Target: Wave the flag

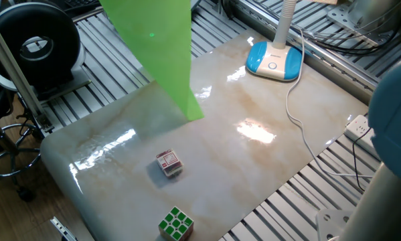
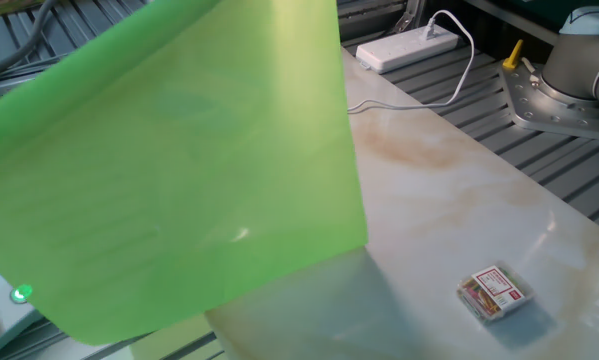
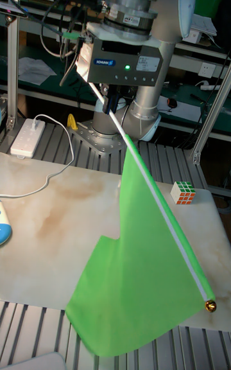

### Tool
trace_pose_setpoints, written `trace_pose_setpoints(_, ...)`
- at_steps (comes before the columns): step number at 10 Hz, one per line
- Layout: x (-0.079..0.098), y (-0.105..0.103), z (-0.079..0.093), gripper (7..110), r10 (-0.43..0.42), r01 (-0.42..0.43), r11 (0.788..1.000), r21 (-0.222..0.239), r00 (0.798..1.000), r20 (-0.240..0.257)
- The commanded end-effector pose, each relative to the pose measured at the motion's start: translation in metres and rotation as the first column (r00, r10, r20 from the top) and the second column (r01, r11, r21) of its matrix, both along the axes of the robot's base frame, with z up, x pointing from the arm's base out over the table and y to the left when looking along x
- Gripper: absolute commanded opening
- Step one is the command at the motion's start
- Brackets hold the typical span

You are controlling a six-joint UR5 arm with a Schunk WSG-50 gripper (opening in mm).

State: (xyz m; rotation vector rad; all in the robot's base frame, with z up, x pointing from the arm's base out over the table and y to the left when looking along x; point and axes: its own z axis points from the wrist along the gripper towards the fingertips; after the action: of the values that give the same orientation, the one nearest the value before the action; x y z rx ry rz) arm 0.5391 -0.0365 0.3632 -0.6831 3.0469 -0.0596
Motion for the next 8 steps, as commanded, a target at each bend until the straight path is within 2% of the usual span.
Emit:
trace_pose_setpoints(1,-0.002,0.007,0.008,7,-0.038,0.038,0.999,0.026,0.999,-0.007)
trace_pose_setpoints(2,0.002,-0.008,0.009,7,-0.023,0.024,0.999,-0.030,1.000,0.010)
trace_pose_setpoints(3,0.010,-0.029,0.012,7,0.014,-0.010,0.993,-0.117,0.999,0.038)
trace_pose_setpoints(4,0.013,-0.034,0.013,7,0.025,-0.018,0.990,-0.138,0.998,0.050)
trace_pose_setpoints(5,0.019,-0.043,0.016,7,0.047,-0.034,0.983,-0.178,0.997,0.068)
trace_pose_setpoints(7,0.039,-0.075,0.028,7,0.123,-0.081,0.947,-0.311,0.985,0.120)
trace_pose_setpoints(8,0.047,-0.082,0.031,7,0.140,-0.084,0.936,-0.342,0.980,0.141)
